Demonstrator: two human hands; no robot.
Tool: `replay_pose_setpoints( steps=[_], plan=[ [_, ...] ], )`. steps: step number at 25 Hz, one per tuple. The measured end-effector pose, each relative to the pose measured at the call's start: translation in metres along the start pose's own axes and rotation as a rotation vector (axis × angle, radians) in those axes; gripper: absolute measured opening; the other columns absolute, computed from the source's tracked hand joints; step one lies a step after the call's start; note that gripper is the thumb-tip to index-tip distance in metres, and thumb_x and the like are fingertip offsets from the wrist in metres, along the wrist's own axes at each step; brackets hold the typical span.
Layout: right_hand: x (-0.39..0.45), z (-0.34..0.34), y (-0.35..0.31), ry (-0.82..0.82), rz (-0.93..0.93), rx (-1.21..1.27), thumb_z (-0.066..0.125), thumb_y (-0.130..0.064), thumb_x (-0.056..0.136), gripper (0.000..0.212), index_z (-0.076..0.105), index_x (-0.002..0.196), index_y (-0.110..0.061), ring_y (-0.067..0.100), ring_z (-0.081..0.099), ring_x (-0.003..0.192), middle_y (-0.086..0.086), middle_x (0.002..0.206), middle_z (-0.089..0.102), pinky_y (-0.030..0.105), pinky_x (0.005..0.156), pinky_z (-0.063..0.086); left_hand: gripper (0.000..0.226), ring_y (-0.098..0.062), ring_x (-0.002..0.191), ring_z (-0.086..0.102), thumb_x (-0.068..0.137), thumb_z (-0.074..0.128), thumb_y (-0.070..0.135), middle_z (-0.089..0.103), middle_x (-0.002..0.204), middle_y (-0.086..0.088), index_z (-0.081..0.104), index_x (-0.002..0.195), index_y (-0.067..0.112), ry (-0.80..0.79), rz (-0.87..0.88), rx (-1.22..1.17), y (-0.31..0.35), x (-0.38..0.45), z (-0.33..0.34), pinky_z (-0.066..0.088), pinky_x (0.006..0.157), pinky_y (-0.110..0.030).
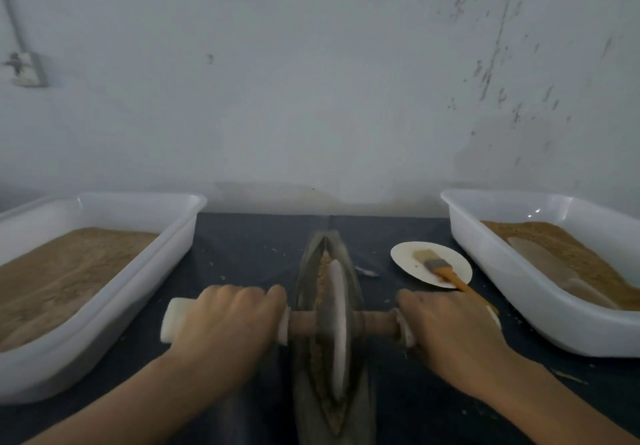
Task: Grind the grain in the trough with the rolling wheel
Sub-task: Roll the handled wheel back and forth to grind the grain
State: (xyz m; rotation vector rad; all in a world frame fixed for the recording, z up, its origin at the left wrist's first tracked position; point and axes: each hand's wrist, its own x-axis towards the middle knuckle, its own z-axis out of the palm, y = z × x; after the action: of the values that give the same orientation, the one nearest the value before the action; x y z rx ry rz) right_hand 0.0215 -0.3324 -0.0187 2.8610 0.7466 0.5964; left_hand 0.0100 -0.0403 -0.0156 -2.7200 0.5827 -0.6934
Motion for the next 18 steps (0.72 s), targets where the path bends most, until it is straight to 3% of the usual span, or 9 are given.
replay_pose_setpoints(
  steps=[3,7,8,10,12,13,14,16,18],
  plan=[
    [0.054,0.009,0.011,-0.028,0.126,-0.103,0.065,-0.031,0.083,0.027,0.039,0.087,-0.029,0.014,0.05,0.063,-0.009,0.071,0.046,0.029,0.054,0.034,0.024,-0.02,0.068,0.054,0.083,0.059,0.035,0.057,0.08,0.006,0.036,0.083,0.029,-0.093,-0.155,-0.014,-0.006,0.057,0.02,0.036,0.06,-0.033],
    [0.11,0.011,0.018,0.06,0.18,-0.198,0.06,-0.024,0.085,0.019,0.049,0.099,-0.018,0.025,0.063,0.079,0.001,0.091,0.065,0.031,0.057,0.03,0.015,-0.026,0.08,0.059,0.089,0.055,0.036,0.063,0.092,-0.001,0.049,0.094,0.023,-0.112,-0.288,-0.09,-0.019,0.102,0.038,0.043,0.067,-0.035],
    [0.107,0.01,0.017,0.068,0.153,-0.21,0.063,-0.023,0.082,0.019,0.05,0.096,-0.018,0.025,0.064,0.077,0.001,0.089,0.066,0.031,0.055,0.03,0.014,-0.025,0.078,0.058,0.089,0.054,0.036,0.062,0.089,0.001,0.048,0.092,0.023,-0.115,-0.288,-0.106,-0.017,0.096,0.037,0.043,0.066,-0.035],
    [0.078,0.006,0.012,0.124,0.02,-0.243,0.079,-0.021,0.063,0.035,0.048,0.08,-0.02,0.023,0.059,0.056,0.0,0.068,0.062,0.027,0.044,0.02,0.016,-0.018,0.067,0.05,0.087,0.053,0.037,0.054,0.079,0.008,0.04,0.084,0.029,-0.14,-0.255,-0.152,-0.012,0.065,0.034,0.037,0.062,-0.033],
    [0.034,-0.009,0.001,0.173,-0.09,-0.175,0.087,-0.018,0.032,0.052,0.047,0.065,-0.023,0.016,0.042,0.035,-0.005,0.048,0.049,0.019,0.043,0.002,0.027,-0.01,0.057,0.039,0.081,0.057,0.04,0.043,0.067,0.012,0.031,0.078,0.035,-0.153,-0.196,-0.185,-0.005,0.025,0.018,0.031,0.058,-0.029],
    [0.015,-0.014,-0.001,0.145,-0.093,-0.134,0.086,-0.02,0.026,0.056,0.044,0.063,-0.027,0.011,0.033,0.034,-0.007,0.046,0.043,0.018,0.043,0.0,0.035,-0.007,0.052,0.037,0.074,0.062,0.042,0.04,0.063,0.013,0.028,0.076,0.036,-0.113,-0.133,-0.151,0.0,0.007,0.008,0.027,0.053,-0.028],
    [0.001,-0.015,-0.002,0.089,-0.07,-0.106,0.085,-0.025,0.03,0.058,0.039,0.065,-0.033,0.007,0.027,0.037,-0.01,0.047,0.04,0.018,0.04,0.004,0.043,-0.006,0.047,0.038,0.063,0.068,0.043,0.04,0.058,0.013,0.027,0.075,0.036,-0.045,-0.058,-0.083,0.002,-0.006,0.001,0.022,0.048,-0.027],
    [-0.01,-0.013,0.001,-0.116,0.015,-0.097,0.078,-0.037,0.057,0.049,0.031,0.071,-0.038,0.003,0.035,0.045,-0.012,0.056,0.041,0.02,0.039,0.026,0.053,-0.01,0.043,0.045,0.049,0.073,0.043,0.047,0.055,0.01,0.027,0.073,0.033,0.025,0.006,-0.011,0.005,-0.011,-0.01,0.016,0.045,-0.026],
    [0.012,-0.004,0.007,-0.131,0.1,-0.099,0.064,-0.038,0.078,0.03,0.034,0.079,-0.037,0.006,0.049,0.06,-0.011,0.067,0.049,0.025,0.049,0.036,0.044,-0.016,0.059,0.055,0.068,0.071,0.04,0.057,0.072,0.008,0.029,0.079,0.032,-0.059,-0.017,0.005,0.002,0.012,-0.005,0.028,0.052,-0.03]
  ],
)
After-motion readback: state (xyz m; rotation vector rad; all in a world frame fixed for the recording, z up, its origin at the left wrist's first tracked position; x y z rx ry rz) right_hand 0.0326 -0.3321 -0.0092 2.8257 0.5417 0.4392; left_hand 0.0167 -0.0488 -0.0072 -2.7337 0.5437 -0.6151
